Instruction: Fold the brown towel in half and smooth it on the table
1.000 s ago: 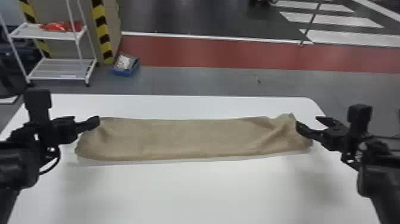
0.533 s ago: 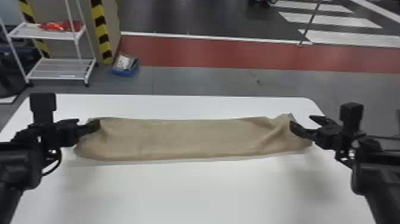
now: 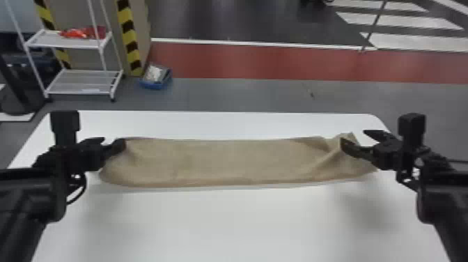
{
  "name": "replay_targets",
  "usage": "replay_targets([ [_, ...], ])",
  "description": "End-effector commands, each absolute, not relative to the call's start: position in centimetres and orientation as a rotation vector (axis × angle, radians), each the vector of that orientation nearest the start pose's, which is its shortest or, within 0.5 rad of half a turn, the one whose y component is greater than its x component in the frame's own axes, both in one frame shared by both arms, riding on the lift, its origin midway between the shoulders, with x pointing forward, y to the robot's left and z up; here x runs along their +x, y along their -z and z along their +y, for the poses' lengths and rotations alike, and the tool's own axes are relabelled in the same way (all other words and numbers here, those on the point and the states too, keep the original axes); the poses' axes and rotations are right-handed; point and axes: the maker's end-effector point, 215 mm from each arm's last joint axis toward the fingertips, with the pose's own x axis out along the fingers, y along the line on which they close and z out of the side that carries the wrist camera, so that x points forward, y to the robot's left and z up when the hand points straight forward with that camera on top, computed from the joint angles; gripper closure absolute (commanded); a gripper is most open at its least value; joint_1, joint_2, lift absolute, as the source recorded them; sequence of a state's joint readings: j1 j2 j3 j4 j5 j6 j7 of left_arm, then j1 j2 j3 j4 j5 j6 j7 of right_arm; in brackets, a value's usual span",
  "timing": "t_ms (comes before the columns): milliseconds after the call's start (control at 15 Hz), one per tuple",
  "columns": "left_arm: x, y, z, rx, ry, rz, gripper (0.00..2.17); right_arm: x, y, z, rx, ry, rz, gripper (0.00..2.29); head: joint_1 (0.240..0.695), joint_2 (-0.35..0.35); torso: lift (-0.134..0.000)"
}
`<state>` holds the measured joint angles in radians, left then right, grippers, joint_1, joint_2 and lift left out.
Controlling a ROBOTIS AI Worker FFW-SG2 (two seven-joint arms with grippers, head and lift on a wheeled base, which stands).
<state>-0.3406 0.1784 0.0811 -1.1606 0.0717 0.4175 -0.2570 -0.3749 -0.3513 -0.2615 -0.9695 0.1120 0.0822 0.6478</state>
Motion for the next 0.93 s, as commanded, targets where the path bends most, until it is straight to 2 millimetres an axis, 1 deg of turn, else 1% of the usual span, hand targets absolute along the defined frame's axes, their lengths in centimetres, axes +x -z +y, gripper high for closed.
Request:
replay_targets([
  [0, 65.2, 45.6, 31.5, -0.024, 0.104, 0.475, 0.54, 63.9, 40.9, -43.5, -0.183, -0.25, 0.346, 0.22, 0.695, -0.102, -0.12],
  [200, 65.2, 45.9, 31.1, -0.003, 0.112, 0.482, 0.54, 64.0, 40.8, -43.5, -0.185, -0.251, 0.344, 0.22, 0.695, -0.101, -0.12],
  [267, 65.1, 46.1, 31.0, -0.001, 0.113, 0.488, 0.54, 64.3, 40.6, -43.1, -0.189, -0.258, 0.342, 0.22, 0.695, -0.102, -0.12],
  [400, 65.4, 46.5, 30.2, 0.014, 0.125, 0.5, 0.72, 64.4, 40.5, -43.1, -0.19, -0.259, 0.343, 0.22, 0.695, -0.103, -0.12],
  [533, 65.4, 46.5, 30.2, 0.018, 0.124, 0.501, 0.73, 64.4, 40.4, -43.1, -0.188, -0.257, 0.342, 0.22, 0.695, -0.106, -0.12],
  [667, 65.7, 45.9, 30.1, 0.016, 0.124, 0.482, 0.73, 64.5, 40.4, -43.2, -0.189, -0.255, 0.346, 0.22, 0.695, -0.107, -0.12],
  [800, 66.0, 45.3, 29.6, 0.012, 0.13, 0.468, 0.73, 64.5, 40.3, -43.3, -0.194, -0.254, 0.347, 0.22, 0.695, -0.107, -0.12],
  [867, 66.2, 44.7, 29.5, 0.009, 0.129, 0.455, 0.96, 64.5, 40.4, -43.4, -0.194, -0.252, 0.35, 0.22, 0.695, -0.108, -0.12],
])
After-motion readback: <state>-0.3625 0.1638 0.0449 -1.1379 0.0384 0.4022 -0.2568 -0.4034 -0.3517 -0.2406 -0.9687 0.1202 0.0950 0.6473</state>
